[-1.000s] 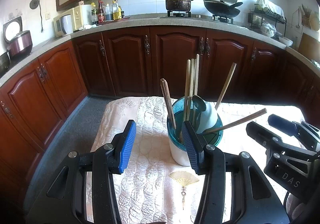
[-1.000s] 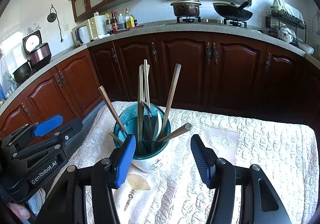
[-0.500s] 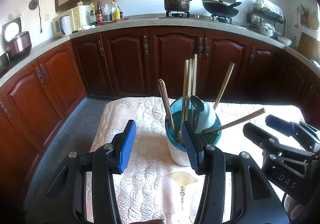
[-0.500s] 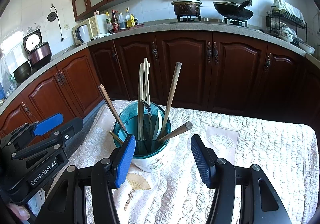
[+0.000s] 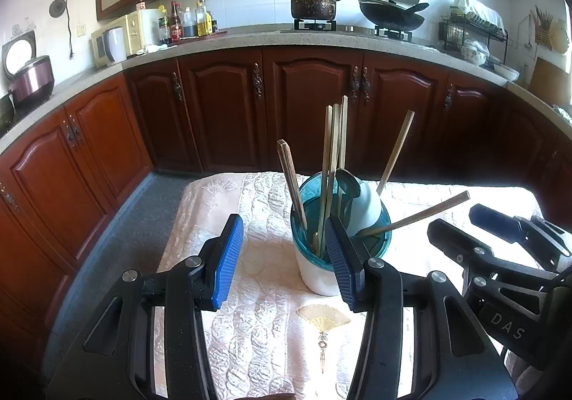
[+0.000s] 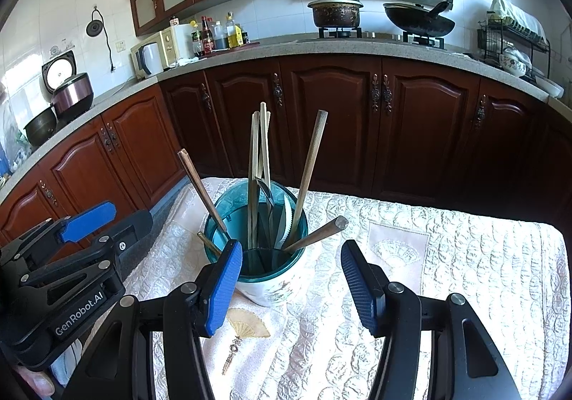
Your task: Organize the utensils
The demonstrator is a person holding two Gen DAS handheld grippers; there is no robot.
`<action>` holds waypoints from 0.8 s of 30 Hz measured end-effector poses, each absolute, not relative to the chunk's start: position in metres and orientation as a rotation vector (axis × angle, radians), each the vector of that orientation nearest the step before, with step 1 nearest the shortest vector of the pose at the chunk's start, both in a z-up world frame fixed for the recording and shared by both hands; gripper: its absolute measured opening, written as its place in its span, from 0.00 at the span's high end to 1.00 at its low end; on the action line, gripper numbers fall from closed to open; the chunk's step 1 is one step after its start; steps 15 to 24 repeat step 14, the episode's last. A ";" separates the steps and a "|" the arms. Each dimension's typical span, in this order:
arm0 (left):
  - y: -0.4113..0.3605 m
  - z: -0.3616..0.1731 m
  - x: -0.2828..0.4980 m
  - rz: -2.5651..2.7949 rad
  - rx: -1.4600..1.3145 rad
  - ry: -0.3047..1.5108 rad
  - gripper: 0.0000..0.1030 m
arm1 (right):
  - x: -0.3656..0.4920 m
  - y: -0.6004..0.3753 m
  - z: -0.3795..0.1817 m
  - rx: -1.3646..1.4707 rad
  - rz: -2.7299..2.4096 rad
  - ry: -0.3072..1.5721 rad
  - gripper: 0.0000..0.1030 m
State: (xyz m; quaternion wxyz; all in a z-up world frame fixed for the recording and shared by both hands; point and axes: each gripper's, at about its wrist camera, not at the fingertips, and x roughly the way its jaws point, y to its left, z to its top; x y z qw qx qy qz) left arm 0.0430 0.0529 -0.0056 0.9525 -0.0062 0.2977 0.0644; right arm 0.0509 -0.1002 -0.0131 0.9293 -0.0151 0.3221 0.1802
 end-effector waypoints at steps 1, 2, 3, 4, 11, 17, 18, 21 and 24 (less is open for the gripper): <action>0.053 -0.006 0.043 0.130 -0.013 0.605 0.54 | 0.051 -0.100 -0.013 -0.031 0.369 0.660 0.46; 0.053 -0.005 0.043 0.130 -0.013 0.605 0.54 | 0.051 -0.100 -0.013 -0.031 0.368 0.661 0.46; 0.053 -0.005 0.043 0.129 -0.014 0.605 0.54 | 0.051 -0.100 -0.013 -0.031 0.368 0.660 0.46; 0.053 -0.006 0.043 0.129 -0.016 0.605 0.54 | 0.052 -0.100 -0.013 -0.032 0.370 0.661 0.46; 0.055 -0.007 0.044 0.118 -0.029 0.598 0.54 | 0.054 -0.101 -0.015 -0.031 0.371 0.666 0.46; 0.056 -0.007 0.045 0.117 -0.029 0.598 0.54 | 0.058 -0.106 -0.016 -0.029 0.370 0.669 0.46; 0.056 -0.007 0.045 0.117 -0.029 0.598 0.54 | 0.058 -0.106 -0.016 -0.029 0.370 0.669 0.46; 0.056 -0.007 0.045 0.117 -0.029 0.598 0.54 | 0.058 -0.106 -0.016 -0.029 0.370 0.669 0.46; 0.056 -0.007 0.045 0.117 -0.029 0.598 0.54 | 0.058 -0.106 -0.016 -0.029 0.370 0.669 0.46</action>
